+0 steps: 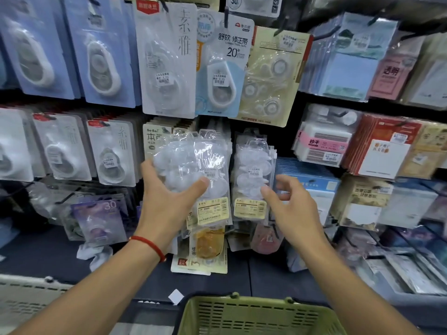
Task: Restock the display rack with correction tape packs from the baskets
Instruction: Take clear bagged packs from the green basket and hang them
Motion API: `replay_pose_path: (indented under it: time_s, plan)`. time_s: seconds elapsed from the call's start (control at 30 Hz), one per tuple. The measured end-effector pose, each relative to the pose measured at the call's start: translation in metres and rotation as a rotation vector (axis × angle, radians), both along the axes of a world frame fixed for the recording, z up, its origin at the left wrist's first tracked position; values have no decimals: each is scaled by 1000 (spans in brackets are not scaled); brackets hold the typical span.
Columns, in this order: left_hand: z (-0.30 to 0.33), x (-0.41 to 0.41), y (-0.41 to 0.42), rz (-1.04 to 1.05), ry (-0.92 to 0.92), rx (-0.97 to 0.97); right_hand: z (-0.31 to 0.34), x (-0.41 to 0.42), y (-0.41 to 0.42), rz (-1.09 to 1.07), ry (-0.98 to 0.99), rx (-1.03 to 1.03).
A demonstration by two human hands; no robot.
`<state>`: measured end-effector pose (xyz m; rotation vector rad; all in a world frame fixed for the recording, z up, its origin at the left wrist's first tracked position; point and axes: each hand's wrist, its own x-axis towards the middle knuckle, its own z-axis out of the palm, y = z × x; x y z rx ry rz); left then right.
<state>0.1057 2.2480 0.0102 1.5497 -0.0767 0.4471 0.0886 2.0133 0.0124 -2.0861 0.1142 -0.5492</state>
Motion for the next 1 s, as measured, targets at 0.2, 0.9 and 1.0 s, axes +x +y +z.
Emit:
replay_pose_path:
  time_s: [0.2,0.9,1.0]
  plan:
    - [-9,-9,-19,-166,55,-62,-10,-17,23,348,21,58]
    - [-12,4,-1,-56,5,-99,-8,-16,7,61,23,232]
    - [-12,1,-5,-104,23,-85,-11,-22,11,-21,23,-129]
